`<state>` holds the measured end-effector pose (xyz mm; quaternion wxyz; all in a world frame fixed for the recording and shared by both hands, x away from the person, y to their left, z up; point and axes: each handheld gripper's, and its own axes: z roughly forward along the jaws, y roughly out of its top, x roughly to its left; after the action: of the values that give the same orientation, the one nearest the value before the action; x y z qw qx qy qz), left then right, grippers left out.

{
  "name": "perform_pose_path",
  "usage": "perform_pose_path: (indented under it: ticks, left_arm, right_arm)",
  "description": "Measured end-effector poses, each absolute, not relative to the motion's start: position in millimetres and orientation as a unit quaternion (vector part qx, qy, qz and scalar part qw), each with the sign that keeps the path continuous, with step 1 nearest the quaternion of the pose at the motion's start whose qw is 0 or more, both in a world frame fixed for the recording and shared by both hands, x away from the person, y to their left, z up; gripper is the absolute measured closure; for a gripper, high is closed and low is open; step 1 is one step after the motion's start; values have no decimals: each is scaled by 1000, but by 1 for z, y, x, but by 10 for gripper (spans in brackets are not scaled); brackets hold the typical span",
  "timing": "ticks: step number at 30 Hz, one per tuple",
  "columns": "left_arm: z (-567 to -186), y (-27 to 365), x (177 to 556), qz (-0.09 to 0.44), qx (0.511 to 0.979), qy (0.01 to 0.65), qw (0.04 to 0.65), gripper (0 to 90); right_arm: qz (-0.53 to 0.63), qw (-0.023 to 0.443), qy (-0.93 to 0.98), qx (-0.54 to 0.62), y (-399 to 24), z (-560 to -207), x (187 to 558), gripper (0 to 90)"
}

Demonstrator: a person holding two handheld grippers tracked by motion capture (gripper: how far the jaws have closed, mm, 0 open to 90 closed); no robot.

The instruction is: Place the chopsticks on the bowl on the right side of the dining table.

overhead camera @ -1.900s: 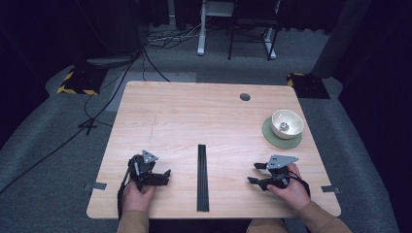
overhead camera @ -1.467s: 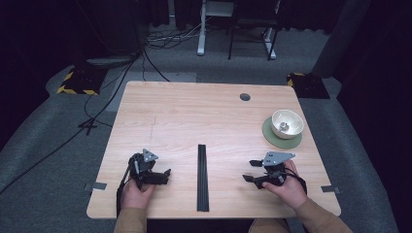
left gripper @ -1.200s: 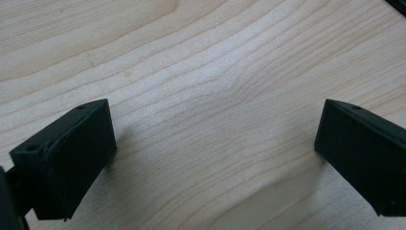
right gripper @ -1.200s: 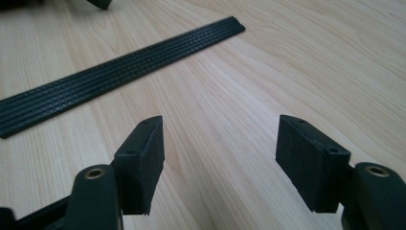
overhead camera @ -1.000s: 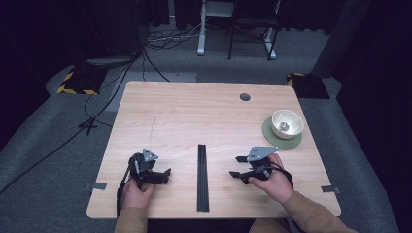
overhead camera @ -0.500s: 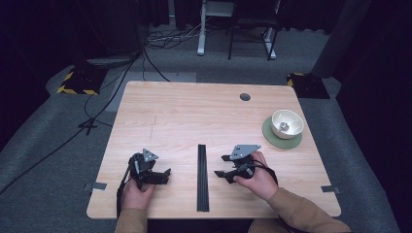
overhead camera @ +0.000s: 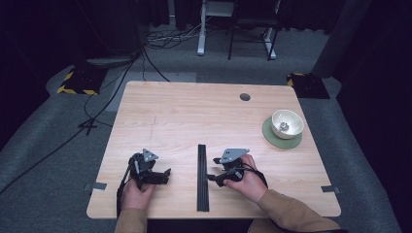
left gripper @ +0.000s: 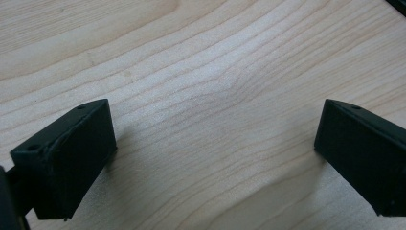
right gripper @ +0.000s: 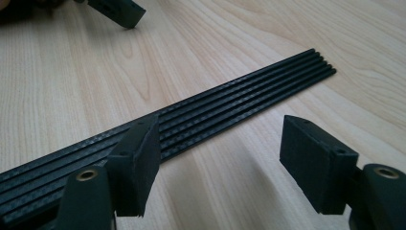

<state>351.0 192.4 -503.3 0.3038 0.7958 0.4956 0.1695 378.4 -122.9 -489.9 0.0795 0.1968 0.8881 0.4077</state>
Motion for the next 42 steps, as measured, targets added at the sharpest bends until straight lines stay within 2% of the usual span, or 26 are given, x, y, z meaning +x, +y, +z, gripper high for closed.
perform_pose_path:
  ticks: [14,42]
  left_arm:
    - [-503,192,351,169,796,496,304,6]
    - [-503,192,351,169,796,496,304,7]
  right_arm:
    - [409,78,890,189,-113,-497,371,290]
    - [399,87,889,209,-122,-503,375,291]
